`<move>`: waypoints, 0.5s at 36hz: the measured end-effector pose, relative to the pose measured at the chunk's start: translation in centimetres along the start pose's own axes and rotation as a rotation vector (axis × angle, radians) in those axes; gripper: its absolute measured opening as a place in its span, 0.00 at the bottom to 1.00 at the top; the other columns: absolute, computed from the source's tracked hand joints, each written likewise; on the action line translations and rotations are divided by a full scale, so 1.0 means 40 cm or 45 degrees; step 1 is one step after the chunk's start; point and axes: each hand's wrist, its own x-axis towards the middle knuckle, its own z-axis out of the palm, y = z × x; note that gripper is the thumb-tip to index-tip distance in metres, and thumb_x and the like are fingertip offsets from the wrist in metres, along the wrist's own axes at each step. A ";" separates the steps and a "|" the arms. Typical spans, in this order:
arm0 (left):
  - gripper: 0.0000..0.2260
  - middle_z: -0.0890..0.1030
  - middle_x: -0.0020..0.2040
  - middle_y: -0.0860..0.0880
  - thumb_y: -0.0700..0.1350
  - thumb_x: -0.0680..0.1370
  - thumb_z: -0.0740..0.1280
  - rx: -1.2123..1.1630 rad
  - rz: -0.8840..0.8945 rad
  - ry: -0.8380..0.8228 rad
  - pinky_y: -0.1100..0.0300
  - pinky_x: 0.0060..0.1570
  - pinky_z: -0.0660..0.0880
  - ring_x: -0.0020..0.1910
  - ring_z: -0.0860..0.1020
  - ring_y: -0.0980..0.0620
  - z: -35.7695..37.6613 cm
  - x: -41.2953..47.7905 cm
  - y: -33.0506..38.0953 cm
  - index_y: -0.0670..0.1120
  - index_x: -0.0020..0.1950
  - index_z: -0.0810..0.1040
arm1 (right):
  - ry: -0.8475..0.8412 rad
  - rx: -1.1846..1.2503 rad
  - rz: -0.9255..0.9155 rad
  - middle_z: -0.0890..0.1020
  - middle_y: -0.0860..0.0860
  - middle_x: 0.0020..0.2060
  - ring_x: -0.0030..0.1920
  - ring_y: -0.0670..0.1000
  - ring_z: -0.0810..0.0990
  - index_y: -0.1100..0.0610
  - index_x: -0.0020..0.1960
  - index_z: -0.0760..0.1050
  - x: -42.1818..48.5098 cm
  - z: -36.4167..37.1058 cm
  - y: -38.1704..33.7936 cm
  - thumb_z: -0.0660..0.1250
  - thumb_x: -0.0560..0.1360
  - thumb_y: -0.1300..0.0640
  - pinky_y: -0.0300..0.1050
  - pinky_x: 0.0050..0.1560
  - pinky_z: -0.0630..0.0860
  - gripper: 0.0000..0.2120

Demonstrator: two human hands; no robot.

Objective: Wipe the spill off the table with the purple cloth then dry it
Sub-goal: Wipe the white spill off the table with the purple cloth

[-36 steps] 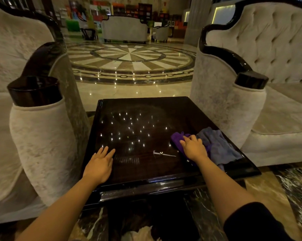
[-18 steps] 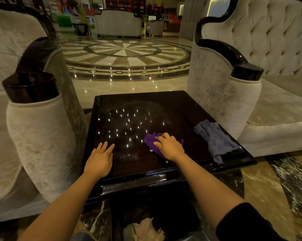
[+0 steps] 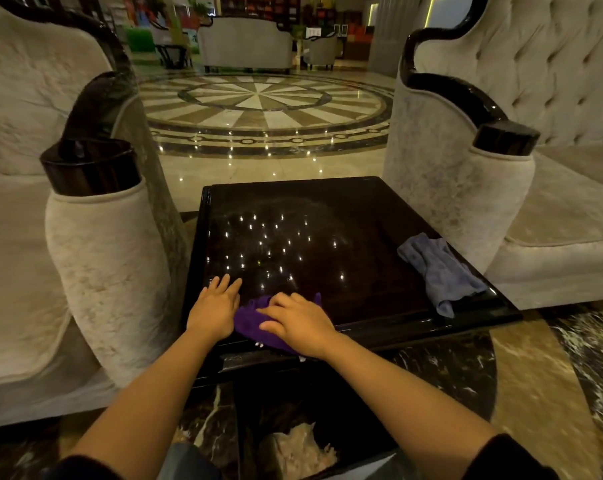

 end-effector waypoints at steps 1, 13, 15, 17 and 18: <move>0.21 0.52 0.78 0.44 0.45 0.82 0.50 0.008 0.000 -0.005 0.51 0.75 0.51 0.77 0.49 0.45 -0.001 0.000 0.001 0.47 0.76 0.52 | 0.015 -0.006 -0.031 0.72 0.53 0.62 0.59 0.57 0.70 0.52 0.68 0.68 -0.006 0.005 -0.004 0.55 0.78 0.47 0.50 0.56 0.69 0.20; 0.21 0.54 0.77 0.42 0.45 0.82 0.49 0.087 -0.004 -0.006 0.50 0.74 0.55 0.76 0.52 0.43 -0.004 -0.011 0.015 0.45 0.76 0.52 | 0.031 -0.101 -0.224 0.74 0.55 0.62 0.55 0.58 0.71 0.55 0.65 0.72 -0.109 0.026 -0.003 0.57 0.78 0.50 0.52 0.51 0.71 0.18; 0.22 0.54 0.77 0.42 0.45 0.82 0.49 0.079 -0.009 -0.017 0.50 0.73 0.55 0.76 0.52 0.43 -0.007 -0.015 0.015 0.45 0.76 0.52 | 0.016 -0.086 -0.181 0.73 0.55 0.62 0.56 0.57 0.71 0.55 0.65 0.71 -0.122 0.027 -0.001 0.56 0.78 0.50 0.51 0.52 0.71 0.18; 0.22 0.54 0.77 0.42 0.45 0.82 0.49 0.070 -0.009 -0.022 0.49 0.73 0.55 0.76 0.52 0.43 -0.010 -0.022 0.017 0.45 0.76 0.52 | -0.008 -0.064 -0.132 0.73 0.54 0.62 0.56 0.57 0.70 0.55 0.65 0.71 -0.132 0.022 -0.003 0.56 0.79 0.50 0.52 0.53 0.71 0.18; 0.22 0.54 0.77 0.42 0.45 0.82 0.49 0.066 -0.007 -0.023 0.49 0.73 0.55 0.76 0.52 0.43 -0.012 -0.026 0.018 0.45 0.76 0.52 | -0.029 -0.054 -0.110 0.73 0.54 0.62 0.57 0.56 0.70 0.55 0.65 0.71 -0.135 0.017 -0.005 0.56 0.79 0.50 0.52 0.54 0.71 0.18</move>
